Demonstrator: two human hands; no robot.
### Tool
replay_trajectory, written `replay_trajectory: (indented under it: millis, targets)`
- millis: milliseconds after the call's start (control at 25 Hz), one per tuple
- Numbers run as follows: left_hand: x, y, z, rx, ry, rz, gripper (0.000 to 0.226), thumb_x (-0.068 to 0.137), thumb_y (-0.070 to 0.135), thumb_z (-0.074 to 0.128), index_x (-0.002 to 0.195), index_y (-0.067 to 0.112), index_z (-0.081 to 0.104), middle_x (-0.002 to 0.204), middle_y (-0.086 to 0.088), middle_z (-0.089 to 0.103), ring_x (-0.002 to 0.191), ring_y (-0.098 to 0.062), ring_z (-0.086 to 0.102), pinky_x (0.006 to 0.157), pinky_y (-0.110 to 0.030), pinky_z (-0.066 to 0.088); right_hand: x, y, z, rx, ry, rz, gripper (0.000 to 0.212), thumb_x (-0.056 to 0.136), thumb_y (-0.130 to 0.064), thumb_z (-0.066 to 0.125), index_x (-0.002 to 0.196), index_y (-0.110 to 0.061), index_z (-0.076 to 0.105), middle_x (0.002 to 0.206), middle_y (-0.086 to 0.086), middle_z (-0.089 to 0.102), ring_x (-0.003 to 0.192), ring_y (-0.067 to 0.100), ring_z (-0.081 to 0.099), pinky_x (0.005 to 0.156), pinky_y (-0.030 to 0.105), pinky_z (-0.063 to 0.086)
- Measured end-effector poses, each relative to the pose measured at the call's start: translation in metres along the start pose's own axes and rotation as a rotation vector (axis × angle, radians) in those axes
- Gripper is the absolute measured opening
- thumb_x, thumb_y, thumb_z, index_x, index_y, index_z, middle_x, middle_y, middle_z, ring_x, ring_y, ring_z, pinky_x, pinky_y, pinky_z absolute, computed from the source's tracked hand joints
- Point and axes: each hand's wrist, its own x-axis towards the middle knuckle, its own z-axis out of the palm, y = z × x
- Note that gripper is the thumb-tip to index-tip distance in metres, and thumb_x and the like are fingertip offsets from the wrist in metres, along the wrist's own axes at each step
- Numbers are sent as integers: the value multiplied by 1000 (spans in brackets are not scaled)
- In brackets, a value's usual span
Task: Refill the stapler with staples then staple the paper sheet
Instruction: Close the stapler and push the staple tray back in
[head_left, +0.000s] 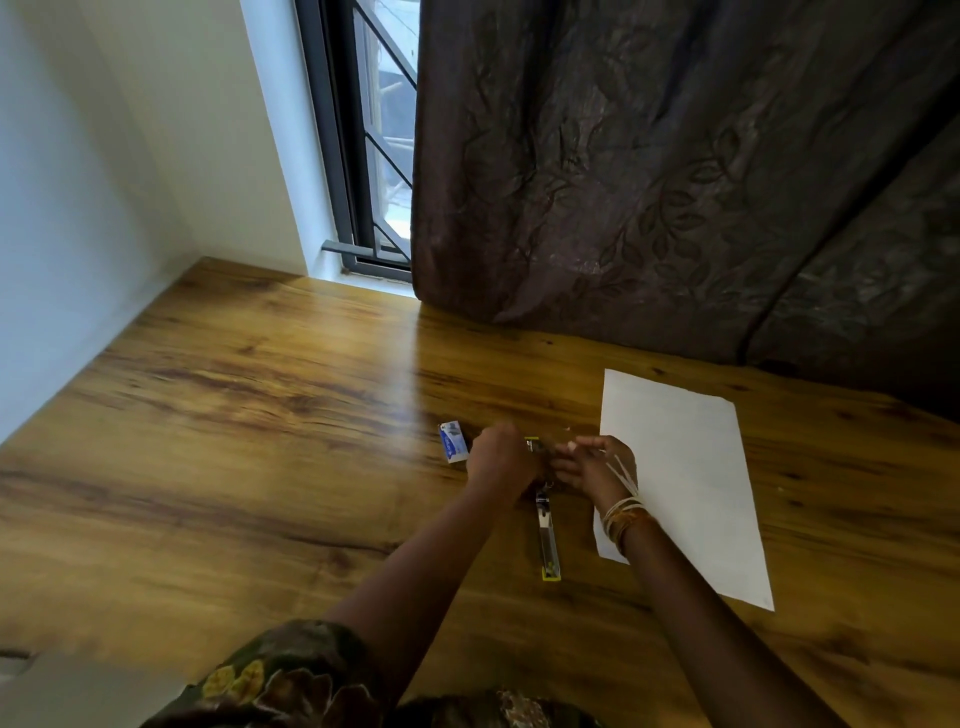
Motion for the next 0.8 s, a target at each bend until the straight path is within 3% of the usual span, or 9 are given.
replay_trajectory:
  millis: [200, 320, 520, 680, 800]
  targets:
    - [1, 13, 9, 145, -57, -13, 14, 89, 22, 64, 97, 10, 62, 74, 0, 53, 69, -14, 56, 61, -24, 46, -4, 10, -19, 24, 42, -54, 26, 91, -3, 56, 114, 7, 51, 112, 29, 61, 88, 37, 64, 68, 39, 55]
    - [-2, 17, 15, 133, -55, 6, 15, 89, 22, 65, 99, 11, 61, 75, 1, 52, 69, -12, 54, 58, -22, 43, -2, 6, -21, -22, 4, -46, 28, 92, -6, 56, 116, 7, 52, 109, 26, 63, 88, 35, 66, 67, 37, 57]
    - [-2, 7, 15, -171, -30, 11, 21, 77, 27, 77, 83, 15, 61, 73, 2, 62, 64, -11, 60, 49, -19, 40, 2, -1, -21, 0, -39, -38, 22, 89, -4, 60, 110, 3, 62, 99, 20, 68, 72, 17, 71, 56, 20, 57]
    - [0, -4, 12, -376, -21, 18, 23, 81, 23, 75, 78, 27, 53, 70, 11, 56, 61, -1, 55, 50, -13, 40, 7, 3, -20, -23, -87, -65, 22, 90, 0, 56, 111, -1, 65, 105, 18, 67, 84, 21, 69, 72, 25, 58]
    - [2, -11, 9, -575, -77, -55, 19, 81, 22, 75, 85, 24, 56, 79, 7, 62, 70, -5, 62, 54, -17, 50, 8, 2, -15, 29, -121, -39, 25, 90, 4, 55, 113, 0, 63, 105, 18, 66, 87, 21, 68, 79, 30, 57]
